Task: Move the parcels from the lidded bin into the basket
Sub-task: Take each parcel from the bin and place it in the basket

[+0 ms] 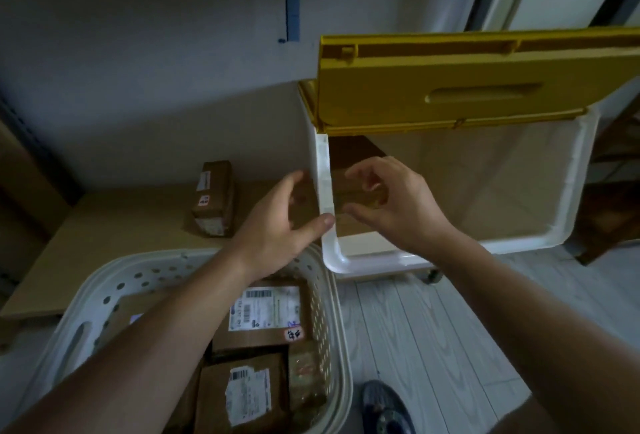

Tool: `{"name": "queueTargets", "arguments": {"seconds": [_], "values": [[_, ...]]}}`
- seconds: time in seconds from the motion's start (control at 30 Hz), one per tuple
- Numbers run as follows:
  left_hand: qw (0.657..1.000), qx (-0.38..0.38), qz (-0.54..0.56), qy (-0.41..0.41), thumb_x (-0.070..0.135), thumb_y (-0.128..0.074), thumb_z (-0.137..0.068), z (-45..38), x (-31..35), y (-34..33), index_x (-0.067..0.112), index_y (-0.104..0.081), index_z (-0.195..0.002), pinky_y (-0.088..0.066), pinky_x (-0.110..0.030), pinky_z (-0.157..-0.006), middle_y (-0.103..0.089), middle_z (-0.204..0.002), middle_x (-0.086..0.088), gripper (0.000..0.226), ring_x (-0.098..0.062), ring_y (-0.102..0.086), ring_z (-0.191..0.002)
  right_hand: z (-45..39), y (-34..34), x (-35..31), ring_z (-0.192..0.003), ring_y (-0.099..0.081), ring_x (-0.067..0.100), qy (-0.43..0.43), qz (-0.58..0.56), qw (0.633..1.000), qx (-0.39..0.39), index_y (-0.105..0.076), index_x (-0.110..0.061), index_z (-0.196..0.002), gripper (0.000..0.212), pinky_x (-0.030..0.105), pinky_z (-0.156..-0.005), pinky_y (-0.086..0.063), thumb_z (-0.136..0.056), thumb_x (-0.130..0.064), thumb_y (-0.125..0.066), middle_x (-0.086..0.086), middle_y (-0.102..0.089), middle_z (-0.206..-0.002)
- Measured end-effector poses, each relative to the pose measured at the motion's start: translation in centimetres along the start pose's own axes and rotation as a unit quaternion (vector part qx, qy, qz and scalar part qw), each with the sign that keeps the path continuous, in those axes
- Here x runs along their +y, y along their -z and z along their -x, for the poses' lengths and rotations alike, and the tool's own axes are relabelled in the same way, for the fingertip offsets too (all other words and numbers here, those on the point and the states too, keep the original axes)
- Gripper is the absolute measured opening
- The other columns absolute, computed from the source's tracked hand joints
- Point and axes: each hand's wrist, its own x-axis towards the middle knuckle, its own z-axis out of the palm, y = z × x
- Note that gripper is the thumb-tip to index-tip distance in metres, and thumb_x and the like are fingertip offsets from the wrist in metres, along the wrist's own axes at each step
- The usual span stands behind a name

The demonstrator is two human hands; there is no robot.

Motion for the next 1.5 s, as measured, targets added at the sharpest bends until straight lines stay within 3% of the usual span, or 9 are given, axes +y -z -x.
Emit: {"name": "queueTargets", "arguments": {"seconds": [0.2, 0.4, 0.9, 1.13, 1.17, 1.2, 1.27, 1.43, 1.5], "values": [[0.998, 0.03, -0.047, 0.007, 0.052, -0.066, -0.085, -3.5, 0.0, -2.0, 0.027, -0.038, -0.146, -0.052, -0.04, -0.1, -0.06, -0.13, 0.005, 0.072, -0.012, -0.06, -0.118, -4.1, -1.1, 5.6, -0.105, -0.054, 0.016, -0.122, 0.069, 0.99, -0.018, -0.057, -0.028, -0.131, 0.052, 0.026, -0.083, -0.04, -0.084, -0.033, -0.078, 0.0, -0.056, -0.123], [0.997, 0.032, -0.064, 0.004, 0.041, -0.057, -0.097, -4.4, -0.5, -3.4, 0.013, -0.049, -0.134, -0.048, -0.025, -0.077, -0.062, -0.11, 0.0, 0.047, -0.013, -0.063, -0.102, -8.3, -3.7, 8.9, -0.126, -0.053, 0.032, -0.277, -0.063, 0.959, -0.007, -0.04, -0.024, -0.15, 0.056, 0.039, -0.099, -0.048, -0.098, -0.026, -0.061, 0.006, -0.053, -0.143], [0.999, -0.003, -0.035, 0.015, 0.036, -0.067, -0.094, -3.2, 0.8, -2.3, 0.023, -0.038, -0.146, -0.049, -0.028, -0.098, -0.059, -0.126, 0.01, 0.061, -0.006, -0.057, -0.116, -8.7, -3.6, 6.9, -0.106, -0.064, 0.026, -0.32, -0.149, 0.928, 0.118, -0.066, -0.025, -0.126, 0.029, 0.032, -0.083, -0.049, -0.102, -0.021, -0.051, 0.0, -0.067, -0.121], [0.957, -0.055, 0.228, 0.17, 0.054, -0.082, -0.069, -0.4, 3.2, -2.3, 0.018, -0.051, -0.135, -0.05, -0.052, -0.105, -0.067, -0.124, 0.0, 0.082, -0.02, -0.063, -0.118, -3.8, -0.1, 3.8, -0.106, -0.061, 0.022, -0.341, -0.19, 0.896, 0.211, -0.055, -0.033, -0.107, 0.025, 0.041, -0.091, -0.053, -0.091, -0.024, -0.071, -0.004, -0.062, -0.105], [0.951, -0.05, 0.246, 0.18, 0.052, -0.081, -0.074, 0.4, 3.7, -2.2, 0.039, -0.049, -0.129, -0.05, -0.051, -0.105, -0.066, -0.123, 0.001, 0.065, -0.018, -0.063, -0.116, -3.0, 0.6, 3.3, -0.103, -0.061, 0.02, -0.344, -0.2, 0.893, 0.211, -0.053, -0.034, -0.109, 0.025, 0.035, -0.082, -0.053, -0.093, -0.021, -0.067, -0.003, -0.06, -0.108], [0.948, -0.054, 0.248, 0.192, 0.05, -0.078, -0.078, 0.9, 3.8, -2.0, 0.01, -0.024, -0.142, -0.051, -0.049, -0.104, -0.065, -0.122, 0.001, 0.092, -0.017, -0.063, -0.114, -2.1, 1.3, 2.9, -0.096, -0.062, 0.018, -0.345, -0.21, 0.89, 0.212, -0.052, -0.034, -0.112, 0.027, 0.03, -0.072, -0.052, -0.095, -0.018, -0.064, -0.001, -0.059, -0.11], [0.95, -0.058, 0.238, 0.195, 0.049, -0.073, -0.077, 2.0, 3.8, -1.7, 0.015, -0.048, -0.143, -0.055, -0.046, -0.097, -0.067, -0.125, -0.005, 0.079, -0.022, -0.066, -0.114, -0.1, 2.8, 1.9, -0.085, -0.062, 0.014, -0.338, -0.232, 0.884, 0.226, -0.051, -0.033, -0.122, 0.033, 0.028, -0.061, -0.053, -0.097, -0.013, -0.059, -0.002, -0.058, -0.105], [0.951, -0.042, 0.219, 0.213, 0.034, -0.063, -0.096, 4.5, 4.9, -1.2, 0.022, -0.043, -0.149, -0.058, -0.037, -0.08, -0.074, -0.116, -0.001, 0.057, -0.016, -0.074, -0.101, 4.7, 6.7, 0.5, -0.093, -0.061, 0.019, -0.335, -0.291, 0.862, 0.243, -0.035, -0.042, -0.142, 0.055, 0.045, -0.081, -0.06, -0.1, -0.013, -0.054, -0.01, -0.052, -0.11], [0.955, -0.031, 0.201, 0.218, 0.031, -0.061, -0.098, 5.3, 5.2, -1.1, 0.022, -0.041, -0.15, -0.056, -0.043, -0.091, -0.071, -0.118, -0.001, 0.056, -0.016, -0.071, -0.104, 6.1, 8.5, 0.4, -0.098, -0.059, 0.022, -0.349, -0.304, 0.852, 0.245, -0.035, -0.041, -0.142, 0.053, 0.048, -0.085, -0.058, -0.099, -0.017, -0.055, -0.002, -0.054, -0.121]]}}
